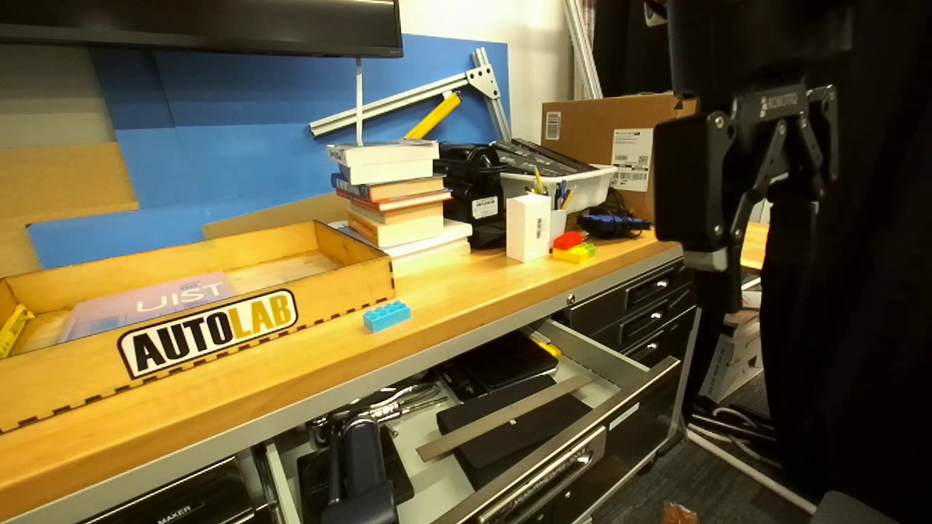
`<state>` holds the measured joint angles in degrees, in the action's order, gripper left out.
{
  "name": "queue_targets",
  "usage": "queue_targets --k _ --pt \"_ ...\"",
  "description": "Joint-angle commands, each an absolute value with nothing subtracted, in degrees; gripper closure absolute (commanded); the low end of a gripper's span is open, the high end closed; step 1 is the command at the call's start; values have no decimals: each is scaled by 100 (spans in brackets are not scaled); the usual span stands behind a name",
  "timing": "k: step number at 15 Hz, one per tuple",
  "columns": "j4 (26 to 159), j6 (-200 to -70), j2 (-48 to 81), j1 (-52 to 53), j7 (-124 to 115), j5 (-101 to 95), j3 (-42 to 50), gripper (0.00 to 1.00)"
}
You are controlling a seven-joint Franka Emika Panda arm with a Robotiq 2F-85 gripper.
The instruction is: Pick up the blue object and put it in the open drawer and close it
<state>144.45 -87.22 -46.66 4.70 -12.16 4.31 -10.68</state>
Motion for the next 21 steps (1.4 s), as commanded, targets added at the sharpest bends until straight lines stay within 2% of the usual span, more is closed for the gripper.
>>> queue_targets --k 1,4,7,12,21 --pt "14448 -8713 -4662 468 -1214 429 -1067 0" --pt "14531 -8721 -4656 469 -1219 432 -1067 0" --pt "14422 -9373 -4357 462 -1528 802 -1129 0" --pt "14417 -8815 -4464 463 -1331 487 -1084 0" --pt "14449 -8793 -4577 463 -1304 484 -1086 0"
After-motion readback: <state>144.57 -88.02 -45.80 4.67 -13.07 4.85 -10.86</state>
